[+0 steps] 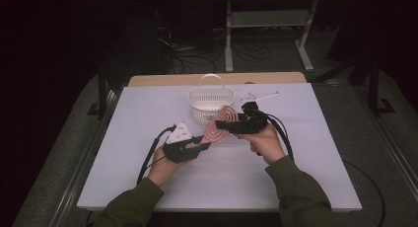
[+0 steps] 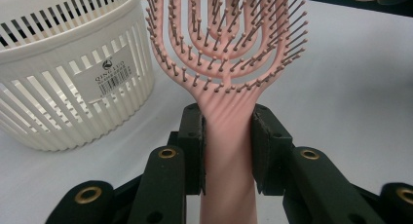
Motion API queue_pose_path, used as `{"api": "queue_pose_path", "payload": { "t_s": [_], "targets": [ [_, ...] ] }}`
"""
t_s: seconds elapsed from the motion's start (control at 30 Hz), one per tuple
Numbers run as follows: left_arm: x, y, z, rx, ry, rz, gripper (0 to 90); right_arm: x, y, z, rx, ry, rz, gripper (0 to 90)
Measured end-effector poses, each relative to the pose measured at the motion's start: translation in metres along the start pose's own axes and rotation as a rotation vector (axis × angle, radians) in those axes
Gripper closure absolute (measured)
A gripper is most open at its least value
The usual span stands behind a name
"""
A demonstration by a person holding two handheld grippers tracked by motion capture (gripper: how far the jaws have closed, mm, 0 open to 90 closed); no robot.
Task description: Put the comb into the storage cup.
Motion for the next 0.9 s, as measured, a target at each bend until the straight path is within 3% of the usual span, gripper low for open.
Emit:
{"api": "queue_pose_path", "payload": {
  "t_s": [0.37, 0.9],
  "targets": [
    [-0.0007, 0.0003, -0.0024, -0.004, 0.015, 0.01, 69.3, -0.0002, -0.0017, 0.0009, -0.012, -0.017, -0.03, 53.5],
    [-0.0021, 0.0014, -0.0044, 0.006, 0.028, 0.006, 69.9, 0.0059, -0.0054, 0.0046, -0.042, -0.086, -0.048, 61.4]
  ]
}}
Point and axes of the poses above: each handheld gripper's, and its own axes: z roughly backward along the jaws, y roughly out of its underside, x roughly to its left, the point moved 7 cm from there along -z, roughly forward along the jaws, and after that the axes turned 10 degrees about y, right-handed, at the moved point
